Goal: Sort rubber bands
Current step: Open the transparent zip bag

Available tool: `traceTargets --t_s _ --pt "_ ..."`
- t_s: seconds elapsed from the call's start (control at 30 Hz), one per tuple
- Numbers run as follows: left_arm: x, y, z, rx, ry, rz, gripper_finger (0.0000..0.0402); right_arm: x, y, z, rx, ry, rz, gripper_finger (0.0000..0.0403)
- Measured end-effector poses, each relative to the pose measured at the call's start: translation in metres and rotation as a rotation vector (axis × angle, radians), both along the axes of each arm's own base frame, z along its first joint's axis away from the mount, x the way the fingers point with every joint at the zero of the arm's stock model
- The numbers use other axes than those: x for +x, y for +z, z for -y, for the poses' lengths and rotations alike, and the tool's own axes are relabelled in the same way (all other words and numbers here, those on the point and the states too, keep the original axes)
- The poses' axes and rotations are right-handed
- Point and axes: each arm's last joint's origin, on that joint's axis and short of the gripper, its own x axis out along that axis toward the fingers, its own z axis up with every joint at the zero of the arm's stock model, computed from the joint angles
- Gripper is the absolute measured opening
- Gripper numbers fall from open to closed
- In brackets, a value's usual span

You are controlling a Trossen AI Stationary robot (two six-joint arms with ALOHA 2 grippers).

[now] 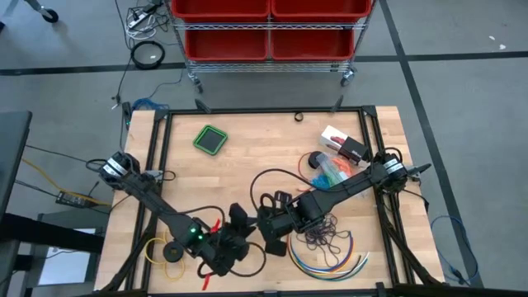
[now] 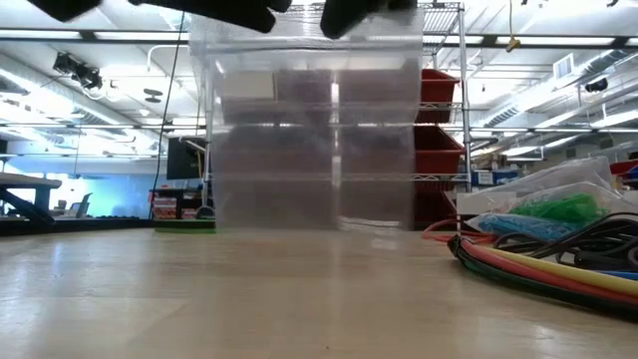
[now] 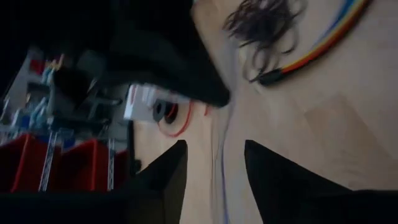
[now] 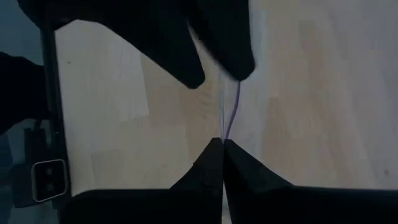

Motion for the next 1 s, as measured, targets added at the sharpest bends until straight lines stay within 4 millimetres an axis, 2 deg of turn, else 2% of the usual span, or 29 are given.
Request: traceTargets --t_s 0.37,0.63,0.8,1.0 --pt "0.003 -0.001 -0.001 -0.030 -0.061 -0.043 0.0131 0.003 0.002 -0.002 0.048 0.019 0.020 0.0000" --pt "0.011 -0.014 0.002 0.004 -0.083 -0.068 0.0096 0.003 0.002 -0.003 0.051 0.020 0.022 0.0000" --pt "0.018 -0.025 -0.001 0.060 -0.026 -0.060 0.0086 0.003 0.002 -0.003 0.056 0.022 0.022 0.0000" --pt "0.019 -0.024 -0.004 0.100 0.028 -0.026 0.0086 0.003 0.002 -0.003 0.059 0.025 0.021 0.0000"
